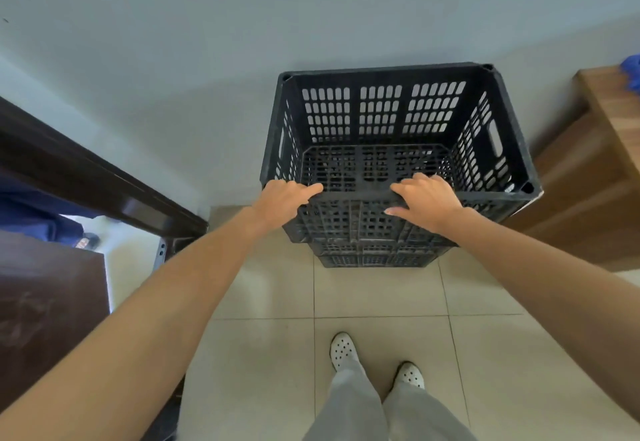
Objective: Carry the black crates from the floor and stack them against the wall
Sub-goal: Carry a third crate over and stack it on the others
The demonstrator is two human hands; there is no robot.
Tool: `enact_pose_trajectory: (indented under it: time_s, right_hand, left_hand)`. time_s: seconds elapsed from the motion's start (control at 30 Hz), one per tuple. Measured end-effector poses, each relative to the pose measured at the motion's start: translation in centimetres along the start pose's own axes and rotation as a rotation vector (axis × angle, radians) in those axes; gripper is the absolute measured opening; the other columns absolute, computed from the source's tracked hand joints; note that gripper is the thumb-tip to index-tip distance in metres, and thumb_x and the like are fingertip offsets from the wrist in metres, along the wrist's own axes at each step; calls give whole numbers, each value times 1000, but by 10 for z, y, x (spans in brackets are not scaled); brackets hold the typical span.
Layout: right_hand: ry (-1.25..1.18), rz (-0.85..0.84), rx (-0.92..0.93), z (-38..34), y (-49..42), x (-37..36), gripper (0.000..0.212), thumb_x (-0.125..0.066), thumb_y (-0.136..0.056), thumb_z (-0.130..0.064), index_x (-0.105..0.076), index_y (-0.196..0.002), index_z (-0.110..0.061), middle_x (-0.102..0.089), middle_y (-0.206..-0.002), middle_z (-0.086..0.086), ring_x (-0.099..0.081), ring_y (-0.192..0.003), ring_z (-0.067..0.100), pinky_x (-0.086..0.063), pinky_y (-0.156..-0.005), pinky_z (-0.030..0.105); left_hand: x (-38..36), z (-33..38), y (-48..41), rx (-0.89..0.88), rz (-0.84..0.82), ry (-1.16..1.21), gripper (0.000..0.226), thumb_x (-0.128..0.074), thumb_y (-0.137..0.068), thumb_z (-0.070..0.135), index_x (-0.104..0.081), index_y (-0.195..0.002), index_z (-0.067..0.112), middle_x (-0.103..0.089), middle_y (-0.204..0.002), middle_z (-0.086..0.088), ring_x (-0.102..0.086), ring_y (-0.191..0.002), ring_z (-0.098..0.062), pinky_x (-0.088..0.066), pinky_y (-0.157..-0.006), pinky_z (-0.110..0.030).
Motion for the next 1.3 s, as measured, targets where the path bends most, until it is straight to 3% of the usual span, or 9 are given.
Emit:
enact_pose_trajectory:
  time_s: [0.1,0.2,0.3,0.43,0.53,0.63,0.87,1.03,1.3]
  right_hand:
    - [-90,-112,-62,6,-14,3,41,-51,-100,-34,-49,-139,-23,-65,-120,5,-61,-109,30,-50,-77,39]
    - [-84,-113,-90,19,-20,11,39,-50,-100,-33,-50,-138,-26,-67,-113,6,-64,-101,31,-47,-68,36]
    - [-55,-104,-105,24,-23,20,36,-52,-99,-35,-55,-133,-26,-67,-109,7,-64,-100,32,-45,-68,36]
    - [36,-103,-60,9,-16,9,40,-48,-100,-37,-49,-139,-27,-68,-108,5,-65,-98,32,-45,-67,35]
    - [58,-92,36,-3,-8,-5,43,-44,-101,-39,-44,-143,-28,-65,-124,2,-66,-103,29,-43,-65,34]
    - [-31,-95,96,-3,-11,-8,44,-47,-100,-38,-43,-143,-28,-57,-138,-3,-63,-112,28,-51,-76,39]
    - [55,-17,41,-16,11,-17,41,-40,-104,-34,-40,-144,-27,-70,-98,8,-67,-88,32,-38,-60,33]
    - [76,-6,16,-14,8,-17,42,-41,-104,-33,-40,-145,-26,-70,-99,8,-67,-88,32,-36,-60,32]
    - [55,24,-9,10,-9,-12,43,-45,-102,-31,-43,-144,-24,-69,-107,11,-65,-97,34,-36,-63,33]
  left_hand:
    - [0,-13,-12,-102,-44,19,34,-46,-102,24,-43,-136,21,-71,-81,-10,-68,-68,-30,-46,-53,-33]
    - [8,-23,-24,-64,-12,102,37,-43,-102,37,-45,-135,21,-69,-79,-11,-67,-70,-31,-55,-62,-39]
    - [14,-20,-34,-91,-69,152,51,-53,-95,45,-43,-139,20,-68,-82,-15,-67,-80,-33,-47,-64,-36]
    - [-4,-20,-23,-110,-113,169,53,-55,-98,32,-37,-146,20,-71,-90,-16,-69,-86,-33,-51,-72,-40]
    - [-27,-15,-2,-91,-75,159,48,-52,-99,34,-43,-144,18,-71,-82,-14,-69,-77,-30,-47,-65,-35]
    - [-34,-11,4,-39,-8,148,44,-52,-98,38,-50,-136,18,-68,-71,-11,-67,-65,-28,-45,-57,-33]
    - [-38,2,21,43,148,189,27,-64,-91,33,-66,-110,15,-63,-54,-6,-60,-48,-26,-49,-48,-31]
    - [-34,5,20,73,178,177,29,-65,-90,34,-68,-112,16,-65,-55,-7,-63,-51,-28,-42,-48,-28]
    - [-24,3,-8,101,145,205,31,-60,-93,37,-65,-118,18,-69,-67,-12,-68,-65,-31,-52,-59,-35]
Point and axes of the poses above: each hand's wrist, its own y-axis away from the middle knuckle, its own x-axis out of the back of the hand, z = x × y, the point moved 3 cm from there along -y, towards the middle knuckle
